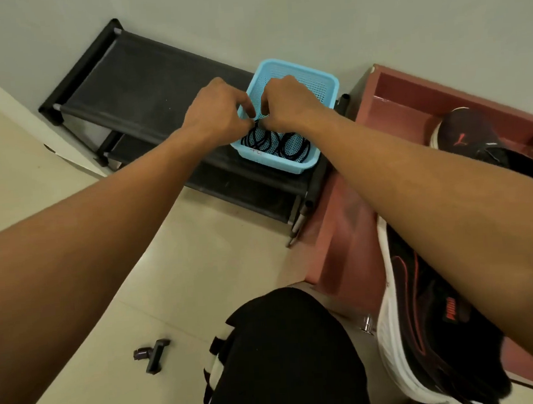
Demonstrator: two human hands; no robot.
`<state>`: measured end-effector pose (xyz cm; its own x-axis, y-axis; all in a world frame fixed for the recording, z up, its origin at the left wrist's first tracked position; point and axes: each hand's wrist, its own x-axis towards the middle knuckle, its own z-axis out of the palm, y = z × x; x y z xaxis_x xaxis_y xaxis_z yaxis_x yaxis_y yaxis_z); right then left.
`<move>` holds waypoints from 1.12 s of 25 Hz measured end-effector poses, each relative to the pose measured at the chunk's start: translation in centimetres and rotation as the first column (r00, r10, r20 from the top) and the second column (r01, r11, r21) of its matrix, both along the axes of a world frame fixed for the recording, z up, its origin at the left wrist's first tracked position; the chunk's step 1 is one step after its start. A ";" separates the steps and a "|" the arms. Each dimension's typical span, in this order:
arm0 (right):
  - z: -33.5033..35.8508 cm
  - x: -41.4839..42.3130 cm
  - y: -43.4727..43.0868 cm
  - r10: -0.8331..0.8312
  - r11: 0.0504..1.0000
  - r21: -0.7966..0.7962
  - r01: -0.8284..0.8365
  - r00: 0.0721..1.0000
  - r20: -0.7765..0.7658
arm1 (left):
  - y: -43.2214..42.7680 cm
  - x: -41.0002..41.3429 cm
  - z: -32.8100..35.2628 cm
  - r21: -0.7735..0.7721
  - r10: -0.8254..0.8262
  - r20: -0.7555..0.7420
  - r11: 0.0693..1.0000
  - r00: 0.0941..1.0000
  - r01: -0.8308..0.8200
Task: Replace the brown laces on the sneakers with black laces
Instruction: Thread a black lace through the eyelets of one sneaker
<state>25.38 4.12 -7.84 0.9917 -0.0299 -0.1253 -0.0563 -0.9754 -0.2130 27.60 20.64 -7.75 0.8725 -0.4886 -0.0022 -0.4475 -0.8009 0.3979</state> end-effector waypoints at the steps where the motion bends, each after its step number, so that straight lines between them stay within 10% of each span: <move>1: -0.4 0.3 0.1 0.002 1.000 -0.016 -0.003 1.000 -0.004 | -0.2 0.1 -0.2 0.012 0.004 -0.005 1.000 1.000 -0.004; 15: 2.6 -2.0 -1.0 -0.022 0.996 0.082 0.018 0.998 0.054 | -0.6 -2.1 1.6 -0.095 0.031 -0.009 0.995 0.999 -0.031; 28: 20.9 -17.6 -5.5 -0.213 0.894 0.448 0.027 0.905 0.369 | -3.1 -14.6 14.0 -0.632 -0.203 -0.156 0.773 0.967 0.061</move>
<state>7.81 -1.35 13.07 0.9497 -0.1882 0.2503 0.0128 -0.7754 -0.6314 12.99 17.58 6.22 0.8133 -0.5561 0.1711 -0.3821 -0.2886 0.8779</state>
